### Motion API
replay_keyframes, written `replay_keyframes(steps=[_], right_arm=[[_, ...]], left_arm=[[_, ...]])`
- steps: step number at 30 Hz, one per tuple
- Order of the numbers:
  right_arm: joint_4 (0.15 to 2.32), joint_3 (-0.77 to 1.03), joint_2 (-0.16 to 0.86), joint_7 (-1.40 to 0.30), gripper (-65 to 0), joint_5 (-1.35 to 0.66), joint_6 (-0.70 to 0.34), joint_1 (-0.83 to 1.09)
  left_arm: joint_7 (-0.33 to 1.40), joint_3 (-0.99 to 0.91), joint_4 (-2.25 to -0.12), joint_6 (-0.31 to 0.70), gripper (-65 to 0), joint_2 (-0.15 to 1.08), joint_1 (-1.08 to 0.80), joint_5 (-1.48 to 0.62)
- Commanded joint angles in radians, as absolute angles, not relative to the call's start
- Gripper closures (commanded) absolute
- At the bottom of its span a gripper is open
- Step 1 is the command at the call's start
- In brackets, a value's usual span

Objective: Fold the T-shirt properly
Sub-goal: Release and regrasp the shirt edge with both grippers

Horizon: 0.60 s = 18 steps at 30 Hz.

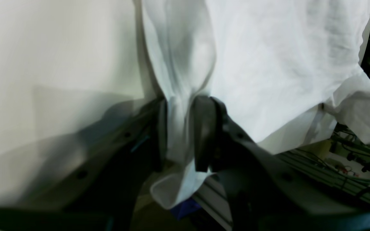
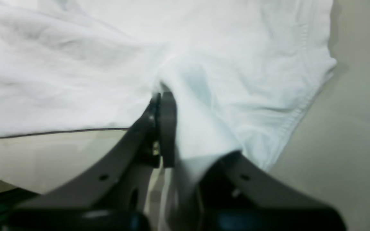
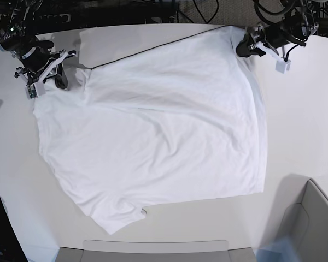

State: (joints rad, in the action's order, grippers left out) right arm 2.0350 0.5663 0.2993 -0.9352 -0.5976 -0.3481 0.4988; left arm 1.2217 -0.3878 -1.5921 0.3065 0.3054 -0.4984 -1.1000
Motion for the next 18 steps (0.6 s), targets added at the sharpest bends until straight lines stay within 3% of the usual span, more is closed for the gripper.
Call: replay_keyframes(steps=[1,6,11,18], right_arm=[[2.049,0.572,0.312,-0.912,0.0,-0.61,-0.355,0.496],[2.049,0.572,0.312,-0.912,0.0,-0.61,-0.355,0.496],[2.049,0.572,0.312,-0.912,0.0,-0.61,-0.355,0.493],[2.052,0.572,0.311,-0.912,0.0,-0.61,-0.355,0.487]], left_arm=[[1.228,-0.386,-1.592,0.289,-16.0,0.308,-0.507,-1.041],[1.219,-0.384,-1.589,0.289,-14.9,0.306,-0.507,-1.032],[1.219,-0.384,-1.589,0.289,0.0,0.306,-0.506,-1.032],[1.219,-0.429,-1.6,0.291,0.0,0.306,-0.473,-1.04]])
